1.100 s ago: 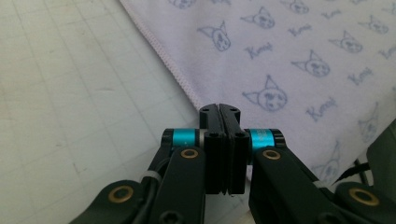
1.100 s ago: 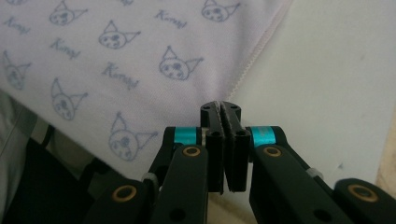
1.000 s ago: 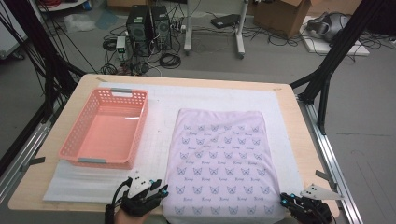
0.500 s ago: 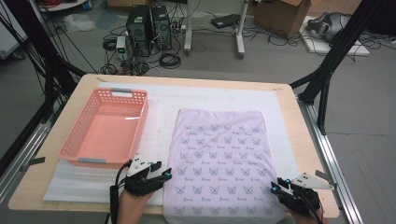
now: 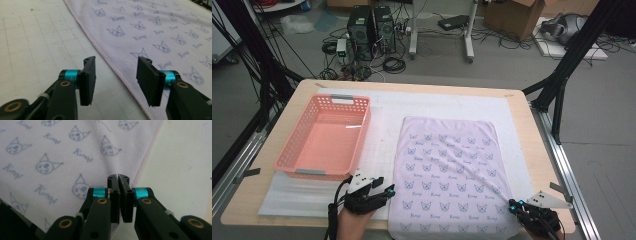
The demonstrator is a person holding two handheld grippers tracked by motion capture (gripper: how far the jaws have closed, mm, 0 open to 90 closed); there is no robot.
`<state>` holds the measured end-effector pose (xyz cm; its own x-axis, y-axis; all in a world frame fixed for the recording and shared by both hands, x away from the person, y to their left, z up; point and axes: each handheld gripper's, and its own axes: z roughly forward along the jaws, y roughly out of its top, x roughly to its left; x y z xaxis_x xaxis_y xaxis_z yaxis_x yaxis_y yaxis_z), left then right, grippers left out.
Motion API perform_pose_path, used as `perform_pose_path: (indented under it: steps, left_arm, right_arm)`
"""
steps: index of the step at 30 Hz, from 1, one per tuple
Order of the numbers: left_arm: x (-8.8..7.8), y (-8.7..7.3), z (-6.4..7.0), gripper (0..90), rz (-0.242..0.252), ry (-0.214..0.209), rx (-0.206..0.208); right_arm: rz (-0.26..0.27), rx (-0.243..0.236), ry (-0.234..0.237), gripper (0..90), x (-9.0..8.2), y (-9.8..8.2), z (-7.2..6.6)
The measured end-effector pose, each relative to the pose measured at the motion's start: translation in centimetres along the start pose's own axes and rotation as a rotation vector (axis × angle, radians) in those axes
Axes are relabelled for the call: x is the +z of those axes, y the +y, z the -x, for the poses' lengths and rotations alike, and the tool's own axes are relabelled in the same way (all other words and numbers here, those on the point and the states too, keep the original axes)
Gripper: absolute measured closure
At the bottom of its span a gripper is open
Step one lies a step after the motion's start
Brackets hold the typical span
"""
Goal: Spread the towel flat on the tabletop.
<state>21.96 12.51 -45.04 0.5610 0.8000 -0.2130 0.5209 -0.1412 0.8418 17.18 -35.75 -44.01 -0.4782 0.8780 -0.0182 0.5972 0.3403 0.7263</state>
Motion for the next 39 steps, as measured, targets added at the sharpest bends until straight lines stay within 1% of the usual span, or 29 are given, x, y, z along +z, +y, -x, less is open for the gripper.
perform_pose_path:
  steps: [1, 2, 4, 8, 9, 11, 12, 14, 15, 16, 17, 18, 19, 20, 21, 23, 25, 26, 27, 28, 29, 30, 31, 33, 34, 35, 37, 38, 39]
  left_arm:
    - [0.0, 0.0, -0.1, 57.8, -0.016, -0.002, 0.001]
    - [0.0, 0.0, -0.1, 61.3, -0.027, 0.003, 0.0]
    - [0.1, 0.1, -0.1, 61.4, -0.03, -0.001, 0.0]
    - [0.7, 0.4, 0.1, 62.9, -0.047, -0.002, 0.003]
    - [1.1, 0.5, 0.2, 62.8, -0.059, -0.013, 0.006]
    - [2.0, 0.7, 0.3, 63.8, -0.109, -0.05, 0.012]
    - [2.2, 0.8, 0.5, 63.9, -0.107, -0.045, 0.033]
    - [2.3, 1.0, 0.7, 70.5, -0.124, -0.01, 0.069]
    - [2.3, 1.0, 0.8, 78.0, -0.129, 0.006, 0.097]
    - [2.3, 1.1, 0.8, 83.0, -0.133, -0.004, 0.107]
    - [2.3, 1.2, 0.9, 88.2, -0.143, 0.004, 0.124]
    - [2.1, 1.3, 1.1, 88.6, -0.156, 0.018, 0.154]
    - [1.9, 1.2, 1.2, 88.8, -0.163, 0.033, 0.171]
    - [1.5, 1.1, 1.0, 88.8, -0.165, 0.033, 0.173]
    - [1.1, 0.9, 0.8, 88.8, -0.162, 0.024, 0.157]
    - [0.6, 0.6, 0.5, 88.5, -0.155, 0.003, 0.146]
    - [0.7, 0.7, 0.4, 86.5, -0.145, -0.02, 0.151]
    - [0.9, 1.0, 0.4, 78.3, -0.13, -0.028, 0.141]
    - [1.1, 1.1, 0.3, 63.9, -0.116, -0.031, 0.131]
    - [1.3, 1.4, 0.2, 55.4, -0.092, -0.033, 0.123]
    - [1.5, 1.6, 0.0, 50.5, -0.068, -0.034, 0.123]
    - [1.8, 1.8, -0.1, 47.0, -0.051, -0.038, 0.121]
    - [2.0, 2.1, -0.3, 46.1, -0.045, -0.04, 0.119]
    - [2.5, 2.6, -0.6, 44.1, -0.023, -0.032, 0.115]
    - [2.7, 2.9, -0.7, 43.1, -0.009, -0.029, 0.107]
    - [2.8, 3.1, -0.8, 42.7, 0.001, -0.027, 0.103]
    - [3.1, 3.6, -1.1, 41.9, 0.031, -0.024, 0.082]
    - [3.2, 3.9, -1.2, 41.4, 0.045, -0.025, 0.076]
    - [3.3, 4.1, -1.2, 40.6, 0.056, -0.025, 0.076]
  right_arm:
    - [0.022, -0.01, -0.009, 83.2, -0.1, 0.0, -0.1]
    - [0.039, -0.004, -0.016, 79.3, -0.3, 0.1, -0.1]
    - [0.067, 0.015, -0.021, 77.7, -0.4, 0.4, 0.0]
    - [0.079, 0.052, -0.026, 76.6, -0.1, 0.9, 0.6]
    - [0.082, 0.058, -0.026, 76.0, 0.0, 1.0, 0.7]
    - [0.088, 0.068, -0.03, 75.8, 0.2, 1.3, 0.9]
    - [0.093, 0.068, -0.032, 75.7, 0.3, 1.4, 1.0]
    - [0.101, 0.074, -0.037, 75.7, 0.5, 1.7, 1.2]
    - [0.107, 0.075, -0.04, 75.8, 0.6, 1.8, 1.3]
    - [0.107, 0.078, -0.039, 75.8, 0.9, 2.0, 1.4]
    - [0.102, 0.076, -0.037, 75.8, 1.2, 2.2, 1.6]
    - [0.099, 0.072, -0.038, 75.7, 1.5, 2.4, 1.7]
    - [0.094, 0.075, -0.037, 75.1, 1.8, 2.5, 1.8]
    - [0.09, 0.079, -0.034, 74.1, 2.0, 2.7, 1.9]
    - [0.091, 0.079, -0.032, 73.1, 2.3, 2.9, 2.0]
    - [0.089, 0.094, -0.027, 69.4, 3.0, 3.4, 2.4]
    - [0.092, 0.113, -0.018, 66.3, 3.6, 3.7, 2.8]
    - [0.088, 0.123, -0.015, 65.1, 4.1, 4.0, 3.0]
    - [0.078, 0.125, -0.011, 64.8, 4.6, 4.2, 3.1]
    - [0.069, 0.126, -0.008, 63.7, 4.9, 4.3, 3.1]
    - [0.05, 0.133, -0.003, 61.7, 5.4, 4.4, 3.1]
    - [0.039, 0.134, -0.002, 63.1, 5.8, 4.5, 3.1]
    - [0.047, 0.121, -0.013, 68.9, 6.0, 4.6, 3.0]
    - [0.027, 0.086, -0.018, 86.0, 6.1, 4.9, 3.1]
    - [0.02, 0.072, -0.025, 88.0, 6.0, 4.9, 3.2]
    - [0.016, 0.083, -0.027, 88.5, 5.9, 4.8, 3.3]
    - [0.015, 0.088, -0.06, 88.5, 5.5, 4.5, 3.6]
    - [0.018, 0.095, -0.055, 88.3, 5.3, 4.3, 3.8]
    - [0.026, 0.101, -0.039, 85.4, 5.1, 4.1, 3.9]
